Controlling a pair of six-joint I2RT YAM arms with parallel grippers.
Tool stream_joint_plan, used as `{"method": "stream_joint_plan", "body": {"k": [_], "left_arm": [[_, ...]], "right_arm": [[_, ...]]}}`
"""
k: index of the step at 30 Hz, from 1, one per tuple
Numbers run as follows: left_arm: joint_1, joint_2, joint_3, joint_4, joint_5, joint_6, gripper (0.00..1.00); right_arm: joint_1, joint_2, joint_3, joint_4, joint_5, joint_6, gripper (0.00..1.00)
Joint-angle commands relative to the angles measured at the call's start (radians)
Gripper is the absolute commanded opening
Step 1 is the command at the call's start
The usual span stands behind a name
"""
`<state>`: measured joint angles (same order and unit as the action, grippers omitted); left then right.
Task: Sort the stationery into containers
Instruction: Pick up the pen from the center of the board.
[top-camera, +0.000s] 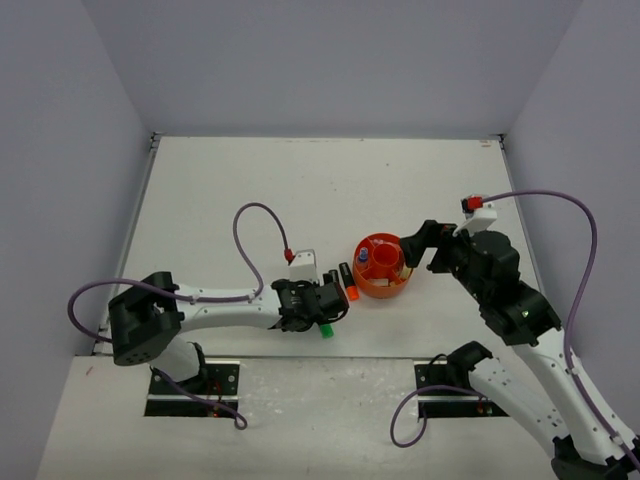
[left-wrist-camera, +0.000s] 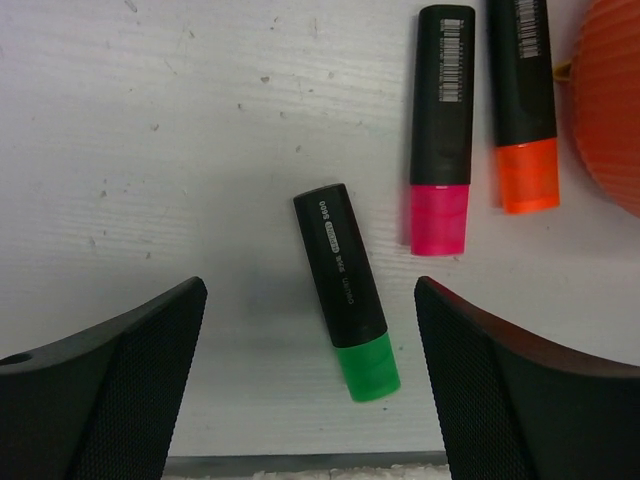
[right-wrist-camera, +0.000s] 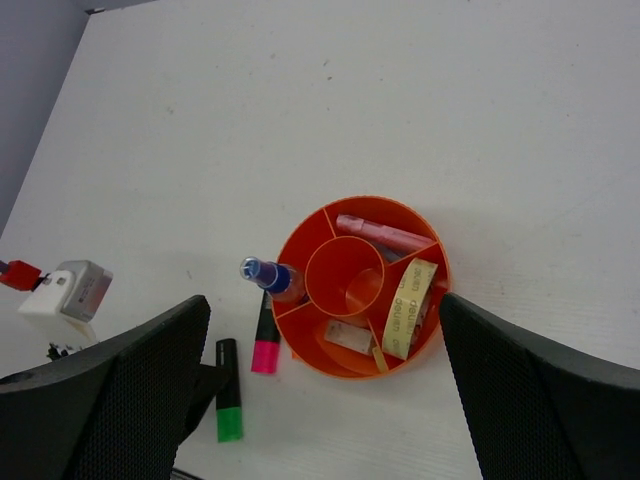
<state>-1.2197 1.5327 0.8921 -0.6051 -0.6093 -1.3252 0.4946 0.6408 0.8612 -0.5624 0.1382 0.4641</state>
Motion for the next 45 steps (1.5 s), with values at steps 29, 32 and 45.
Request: {"method": "stream_joint_plan", "body": {"k": [29,32,45], "left_arm": [[0.021,0.134,0.084,-0.090,-0.062,-0.090,0.00],[0.020,0.013,0.065,-0.128,-0.100,-0.116,0.00],[0.008,-0.297,0.112,-0.098,-0.183,-0.225,0.00]], "right_arm": [[0.003,-0.124,-0.200,0.136,-0.590,0.045,0.92],[0.006,-0.170,-0.293,0.196,-0.671,0.090,0.87],[0.265,-0.092,-0.447,0.522,-0.555,0.277,0.78]]}}
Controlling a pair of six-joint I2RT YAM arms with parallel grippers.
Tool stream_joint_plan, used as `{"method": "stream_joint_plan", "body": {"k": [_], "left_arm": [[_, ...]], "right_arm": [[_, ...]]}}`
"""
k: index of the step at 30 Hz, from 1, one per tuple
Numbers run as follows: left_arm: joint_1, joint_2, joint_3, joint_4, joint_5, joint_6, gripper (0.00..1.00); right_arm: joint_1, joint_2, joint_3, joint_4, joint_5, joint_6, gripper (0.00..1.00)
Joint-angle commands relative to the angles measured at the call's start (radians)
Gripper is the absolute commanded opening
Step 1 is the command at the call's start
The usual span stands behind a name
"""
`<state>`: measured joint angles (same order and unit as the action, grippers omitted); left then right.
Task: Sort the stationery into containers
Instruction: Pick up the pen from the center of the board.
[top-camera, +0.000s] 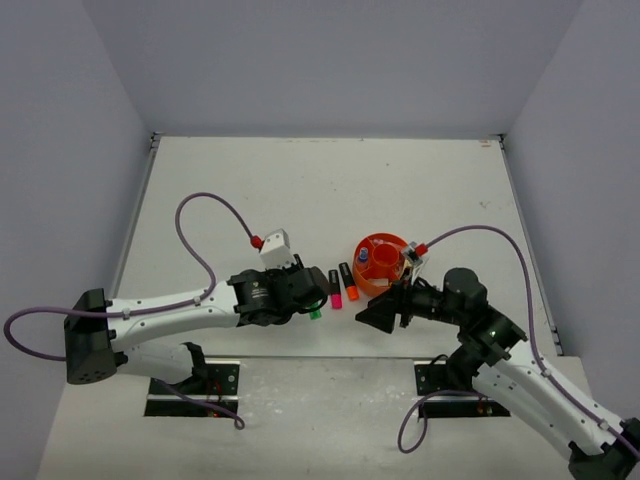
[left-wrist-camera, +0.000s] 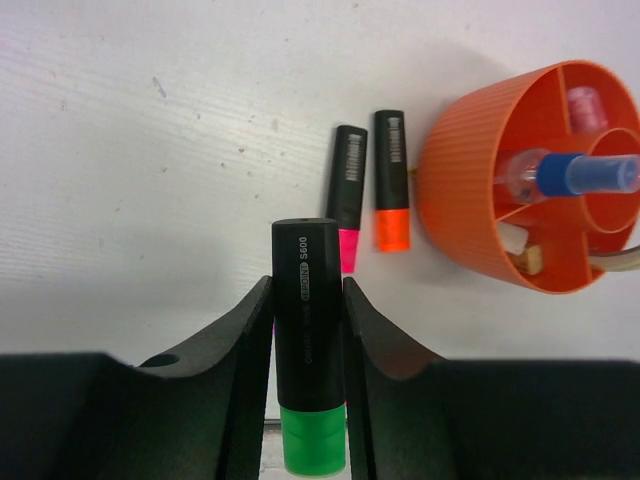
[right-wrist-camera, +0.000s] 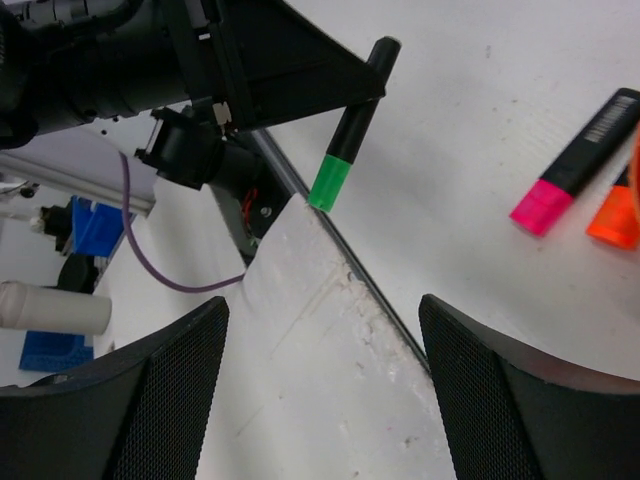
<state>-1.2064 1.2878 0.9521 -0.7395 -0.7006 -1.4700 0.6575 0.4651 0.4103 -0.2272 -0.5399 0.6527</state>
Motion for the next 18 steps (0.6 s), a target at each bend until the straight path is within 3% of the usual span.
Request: {"method": "stream_joint_plan", "body": {"k": [1,7,10,14,18], "left_arm": [[-0.005,-0.057,0.057,0.039,-0.097,-0.087,0.00],[-0.007,-0.070,0.090,0.070,-0.112,-0.156,0.00],[-0.007,-0.078,0.089,0.084,-0.115,-0.158,0.00],[-0.007,-0.085,0.086,0.097,-0.109,-0.159,0.00],[-0.007,-0.094,0.068,0.123,-0.097,-0.167,0.00]], "right_arm": [[0.118,0.101,0.008,0.195,0.145,0.093,0.77],[0.283,0.332,0.109,0.250,0.387,0.165,0.64],[0.321,0.372,0.139,0.256,0.473,0.177,0.59],[0.343,0.421,0.191,0.253,0.518,0.169,0.57],[0.346,0.474,0.229,0.250,0.537,0.172,0.46]]}}
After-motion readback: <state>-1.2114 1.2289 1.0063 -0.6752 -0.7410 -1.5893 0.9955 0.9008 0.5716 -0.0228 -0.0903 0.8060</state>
